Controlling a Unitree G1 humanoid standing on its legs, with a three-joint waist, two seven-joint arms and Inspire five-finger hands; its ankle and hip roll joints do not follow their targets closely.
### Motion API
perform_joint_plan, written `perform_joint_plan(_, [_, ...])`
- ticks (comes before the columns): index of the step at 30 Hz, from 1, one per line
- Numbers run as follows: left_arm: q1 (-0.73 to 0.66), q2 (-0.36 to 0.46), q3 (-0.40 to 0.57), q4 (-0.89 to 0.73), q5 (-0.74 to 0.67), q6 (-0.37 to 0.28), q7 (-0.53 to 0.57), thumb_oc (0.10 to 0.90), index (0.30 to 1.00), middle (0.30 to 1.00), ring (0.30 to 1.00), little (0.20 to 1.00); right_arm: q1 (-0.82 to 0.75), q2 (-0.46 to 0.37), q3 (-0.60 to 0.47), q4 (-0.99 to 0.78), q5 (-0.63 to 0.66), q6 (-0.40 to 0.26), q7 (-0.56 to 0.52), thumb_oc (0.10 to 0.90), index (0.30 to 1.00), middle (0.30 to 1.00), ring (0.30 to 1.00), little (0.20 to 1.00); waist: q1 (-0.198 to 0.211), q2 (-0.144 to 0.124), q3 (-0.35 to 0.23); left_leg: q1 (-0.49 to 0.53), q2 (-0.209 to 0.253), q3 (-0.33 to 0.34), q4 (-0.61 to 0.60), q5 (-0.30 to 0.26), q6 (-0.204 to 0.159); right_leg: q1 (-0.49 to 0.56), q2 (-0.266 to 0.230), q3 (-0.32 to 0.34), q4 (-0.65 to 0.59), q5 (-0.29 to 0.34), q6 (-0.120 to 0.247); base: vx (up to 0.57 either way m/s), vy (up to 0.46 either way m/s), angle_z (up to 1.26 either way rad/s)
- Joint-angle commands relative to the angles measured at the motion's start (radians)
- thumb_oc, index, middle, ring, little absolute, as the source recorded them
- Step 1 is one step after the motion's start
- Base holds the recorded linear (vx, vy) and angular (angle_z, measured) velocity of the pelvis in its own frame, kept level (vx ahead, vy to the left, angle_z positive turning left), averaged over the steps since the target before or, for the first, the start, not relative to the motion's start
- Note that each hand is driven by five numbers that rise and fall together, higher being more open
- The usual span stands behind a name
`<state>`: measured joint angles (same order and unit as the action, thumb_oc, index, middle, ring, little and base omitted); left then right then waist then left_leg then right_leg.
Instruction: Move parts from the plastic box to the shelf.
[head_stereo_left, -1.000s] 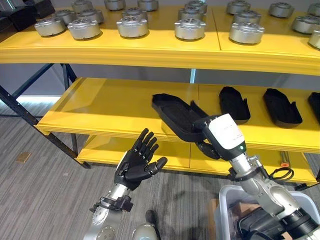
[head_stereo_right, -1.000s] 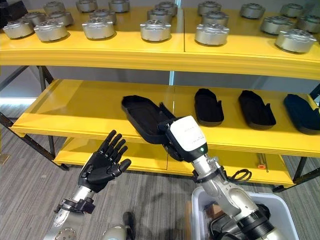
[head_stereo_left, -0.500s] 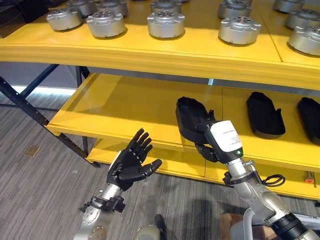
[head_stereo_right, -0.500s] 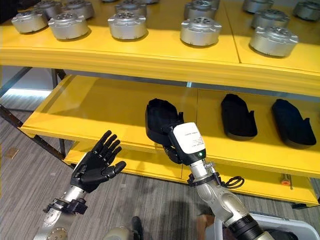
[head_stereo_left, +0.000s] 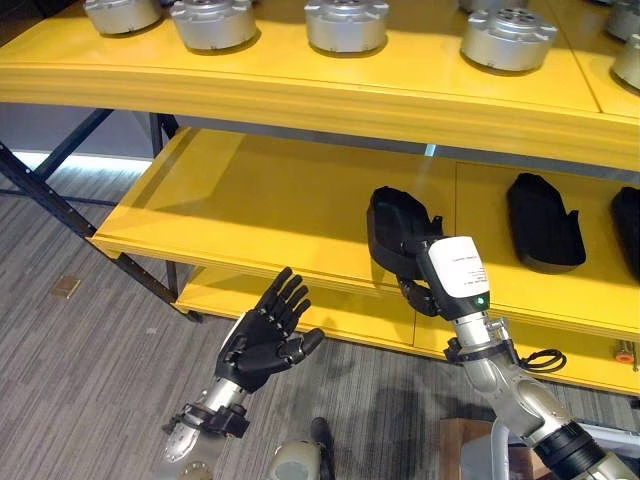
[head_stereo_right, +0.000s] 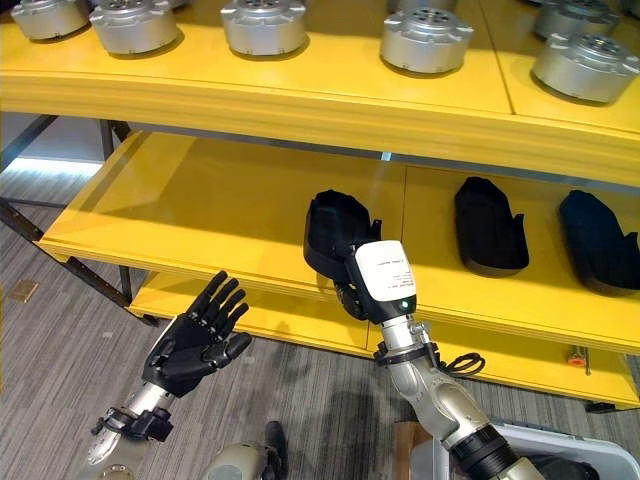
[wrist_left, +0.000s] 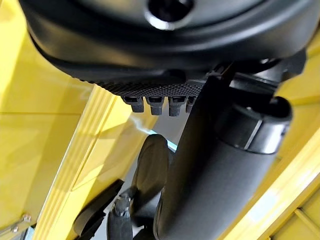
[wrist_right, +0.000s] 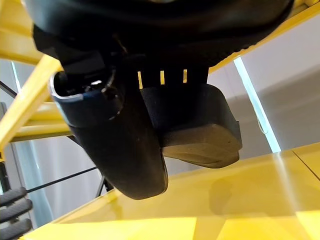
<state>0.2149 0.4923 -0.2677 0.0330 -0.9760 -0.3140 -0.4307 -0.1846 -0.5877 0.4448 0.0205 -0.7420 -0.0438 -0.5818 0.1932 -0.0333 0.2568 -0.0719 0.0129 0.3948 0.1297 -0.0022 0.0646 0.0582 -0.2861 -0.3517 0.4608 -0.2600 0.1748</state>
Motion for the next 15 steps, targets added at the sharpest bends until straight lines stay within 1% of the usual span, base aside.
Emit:
perform_joint_plan(1, [-0.035, 0.015, -0.026, -0.116, 0.007, -0.053, -0.036, 0.900, 1.000, 1.000, 1.000, 1.000, -0.201, 0.025, -0.041, -0.006, 0.012, -0.023, -0.138, 0.400, 0.300, 0.300, 0.300, 0.300, 0.016, -0.026, -0.087, 0.021, -0.103, -0.036, 0.034, -0.174, 0.109, -0.028, 0.215, -0.028, 0.228, 0.263, 0.015, 0.12, 0.011, 0.03])
perform_joint_plan(2, [-0.040, 0.016, -0.034, -0.119, 0.009, -0.051, -0.017, 0.900, 1.000, 1.000, 1.000, 1.000, -0.215, 0.040, -0.036, 0.018, 0.006, -0.034, -0.139, 0.400, 0.300, 0.300, 0.300, 0.300, 0.003, -0.025, -0.083, 0.035, -0.099, -0.041, 0.031, -0.175, 0.100, -0.069, 0.218, -0.004, 0.207, 0.268, 0.015, 0.12, -0.040, 0.00])
perform_joint_plan(4, [-0.058, 0.016, -0.037, -0.118, 0.005, -0.042, -0.005, 0.900, 1.000, 1.000, 1.000, 1.000, -0.227, 0.046, -0.034, 0.033, -0.004, -0.049, -0.139, 0.400, 0.300, 0.300, 0.300, 0.300, -0.011, -0.014, -0.078, 0.044, -0.084, -0.053, 0.031, -0.167, 0.078, -0.094, 0.197, 0.000, 0.138, 0.237, -0.011, 0.13, -0.106, 0.08])
perform_joint_plan(5, [-0.084, 0.012, -0.038, -0.111, 0.003, -0.037, 0.013, 0.900, 1.000, 1.000, 1.000, 1.000, -0.231, 0.041, -0.038, 0.031, -0.015, -0.067, -0.129, 0.400, 0.300, 0.300, 0.300, 0.300, -0.028, 0.010, -0.075, 0.067, -0.043, -0.071, 0.017, -0.150, 0.039, -0.113, 0.143, -0.011, 0.002, 0.178, -0.063, 0.14, -0.172, 0.08])
perform_joint_plan(6, [-0.096, 0.009, -0.040, -0.110, 0.003, -0.035, 0.029, 0.900, 1.000, 1.000, 1.000, 1.000, -0.225, 0.035, -0.042, 0.024, -0.021, -0.079, -0.126, 0.400, 0.300, 0.300, 0.300, 0.300, -0.039, 0.018, -0.070, 0.086, -0.029, -0.080, 0.008, -0.150, 0.025, -0.127, 0.102, -0.004, -0.064, 0.184, -0.063, 0.16, -0.226, -0.02])
perform_joint_plan(7, [-0.109, 0.008, -0.044, -0.108, 0.001, -0.038, 0.047, 0.900, 1.000, 1.000, 1.000, 1.000, -0.220, 0.030, -0.044, 0.015, -0.032, -0.090, -0.128, 0.400, 0.300, 0.300, 0.300, 0.300, -0.054, 0.022, -0.062, 0.108, -0.015, -0.089, -0.003, -0.153, 0.014, -0.147, 0.053, 0.014, -0.140, 0.237, -0.051, 0.16, -0.249, -0.20])
perform_joint_plan(8, [-0.123, 0.013, -0.051, -0.108, -0.005, -0.046, 0.065, 0.900, 1.000, 1.000, 1.000, 1.000, -0.221, 0.026, -0.046, 0.004, -0.043, -0.098, -0.127, 0.400, 0.300, 0.300, 0.300, 0.300, -0.070, 0.017, -0.055, 0.125, -0.004, -0.093, -0.010, -0.162, 0.003, -0.184, -0.013, 0.046, -0.218, 0.340, -0.023, 0.15, -0.235, -0.21])
perform_joint_plan(9, [-0.128, 0.016, -0.054, -0.108, -0.008, -0.049, 0.073, 0.900, 1.000, 1.000, 1.000, 1.000, -0.221, 0.025, -0.047, 0.001, -0.048, -0.104, -0.125, 0.400, 0.300, 0.300, 0.300, 0.300, -0.073, 0.017, -0.051, 0.132, 0.000, -0.093, -0.011, -0.169, 0.001, -0.190, -0.030, 0.057, -0.241, 0.372, -0.011, 0.20, -0.316, -0.14])
perform_joint_plan(10, [-0.136, 0.022, -0.060, -0.116, -0.023, -0.054, 0.093, 0.900, 1.000, 1.000, 1.000, 1.000, -0.228, 0.024, -0.052, -0.007, -0.060, -0.118, -0.115, 0.400, 0.300, 0.300, 0.300, 0.300, -0.083, 0.011, -0.038, 0.152, 0.017, -0.097, 0.001, -0.198, -0.004, -0.229, -0.094, 0.107, -0.275, 0.474, 0.018, 0.20, -0.286, 0.07])
perform_joint_plan(11, [-0.136, 0.023, -0.063, -0.122, -0.033, -0.050, 0.098, 0.900, 1.000, 1.000, 1.000, 1.000, -0.230, 0.027, -0.061, -0.014, -0.065, -0.122, -0.105, 0.400, 0.300, 0.300, 0.300, 0.300, -0.087, 0.015, -0.029, 0.171, 0.036, -0.100, 0.013, -0.221, -0.006, -0.274, -0.120, 0.151, -0.257, 0.521, 0.030, 0.37, -0.437, 0.10])
perform_joint_plan(12, [-0.123, 0.031, -0.047, -0.116, -0.064, -0.037, 0.070, 0.900, 1.000, 1.000, 1.000, 1.000, -0.210, 0.019, -0.082, -0.031, -0.068, -0.130, -0.087, 0.400, 0.300, 0.300, 0.300, 0.300, -0.084, 0.009, -0.022, 0.166, 0.057, -0.120, 0.050, -0.242, -0.019, -0.250, -0.129, 0.168, -0.278, 0.480, 0.039, 0.43, -0.416, 0.14])
perform_joint_plan(13, [-0.102, 0.035, -0.034, -0.112, -0.053, -0.034, 0.061, 0.900, 1.000, 1.000, 1.000, 1.000, -0.185, 0.006, -0.100, -0.056, -0.053, -0.135, -0.062, 0.400, 0.300, 0.300, 0.300, 0.300, -0.083, 0.001, -0.019, 0.155, 0.065, -0.135, 0.090, -0.251, -0.029, -0.223, -0.133, 0.156, -0.288, 0.480, 0.037, 0.51, -0.453, 0.27])
perform_joint_plan(14, [-0.079, 0.031, -0.026, -0.115, -0.064, -0.026, 0.048, 0.900, 1.000, 1.000, 1.000, 1.000, -0.168, -0.015, -0.108, -0.100, -0.033, -0.115, -0.027, 0.400, 0.300, 0.300, 0.300, 0.300, -0.071, -0.002, -0.021, 0.148, 0.080, -0.127, 0.114, -0.245, -0.048, -0.185, -0.120, 0.109, -0.309, 0.437, 0.026, 0.38, -0.318, 0.52])
perform_joint_plan(15, [-0.069, 0.031, -0.025, -0.118, -0.056, -0.027, 0.037, 0.900, 1.000, 1.000, 1.000, 1.000, -0.168, -0.029, -0.104, -0.119, -0.015, -0.092, -0.010, 0.400, 0.300, 0.300, 0.300, 0.300, -0.066, -0.003, -0.025, 0.142, 0.085, -0.129, 0.119, -0.240, -0.058, -0.169, -0.111, 0.092, -0.319, 0.420, 0.023, 0.30, -0.239, 0.65])
